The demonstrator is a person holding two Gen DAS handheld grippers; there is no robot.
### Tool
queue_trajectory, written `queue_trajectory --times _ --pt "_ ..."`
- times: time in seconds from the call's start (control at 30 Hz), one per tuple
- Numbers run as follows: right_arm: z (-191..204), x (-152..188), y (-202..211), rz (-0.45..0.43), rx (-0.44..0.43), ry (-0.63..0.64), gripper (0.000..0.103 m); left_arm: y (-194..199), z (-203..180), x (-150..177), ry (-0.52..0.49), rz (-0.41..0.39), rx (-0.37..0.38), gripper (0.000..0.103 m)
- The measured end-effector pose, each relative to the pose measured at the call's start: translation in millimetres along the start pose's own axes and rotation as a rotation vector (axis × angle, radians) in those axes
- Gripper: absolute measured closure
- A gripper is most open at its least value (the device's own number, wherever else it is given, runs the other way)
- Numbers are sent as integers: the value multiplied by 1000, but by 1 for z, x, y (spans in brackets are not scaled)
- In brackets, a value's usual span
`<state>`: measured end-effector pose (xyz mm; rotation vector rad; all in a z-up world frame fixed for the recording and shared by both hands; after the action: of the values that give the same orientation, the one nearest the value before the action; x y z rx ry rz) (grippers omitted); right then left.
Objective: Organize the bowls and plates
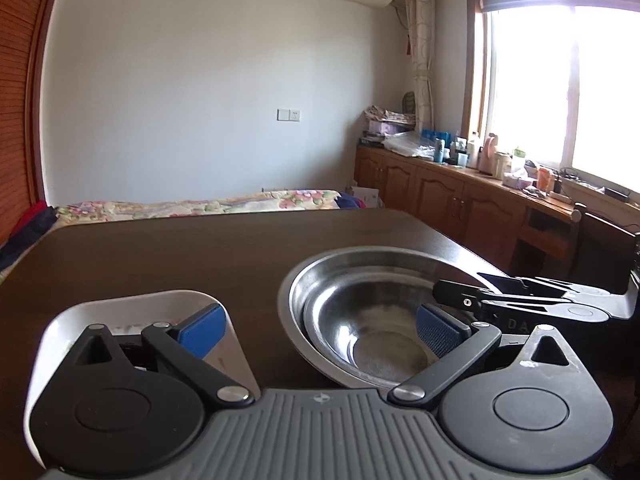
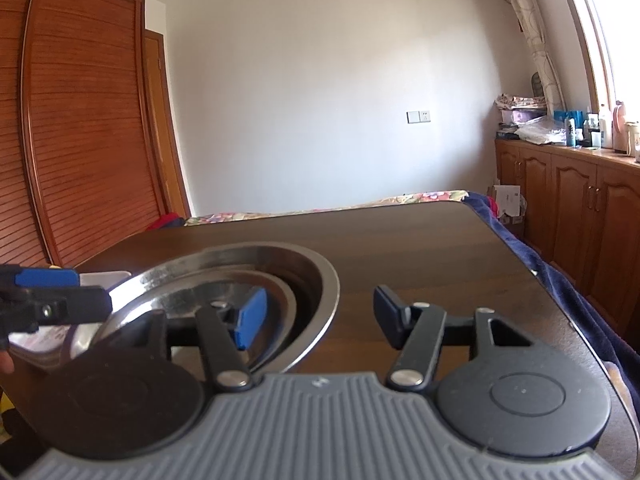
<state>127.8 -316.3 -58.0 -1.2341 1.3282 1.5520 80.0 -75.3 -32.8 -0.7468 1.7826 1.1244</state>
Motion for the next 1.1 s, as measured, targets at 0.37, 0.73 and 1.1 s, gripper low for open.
queue_trajectory --times 0.37,0.73,1.1 --pt "5 0 0 12 17 21 43 -9 0 4 5 64 13 29" --pt "5 1 -1 20 -18 19 66 -17 4 6 59 105 0 68" --pt "2 1 4 19 -62 -29 76 -20 9 6 76 108 -8 71"
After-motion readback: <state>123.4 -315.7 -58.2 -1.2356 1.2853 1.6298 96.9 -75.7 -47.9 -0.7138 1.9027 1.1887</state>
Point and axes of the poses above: each gripper's, at about its wrist camera, not at the fingertips, and y roughly against the way its jaws point, z to its left, x to its underside, the point moved 1 cm from there along -y, roughly the way its jaws point, and after that the axes turned 9 degrees about y, right-handed, at the moved point
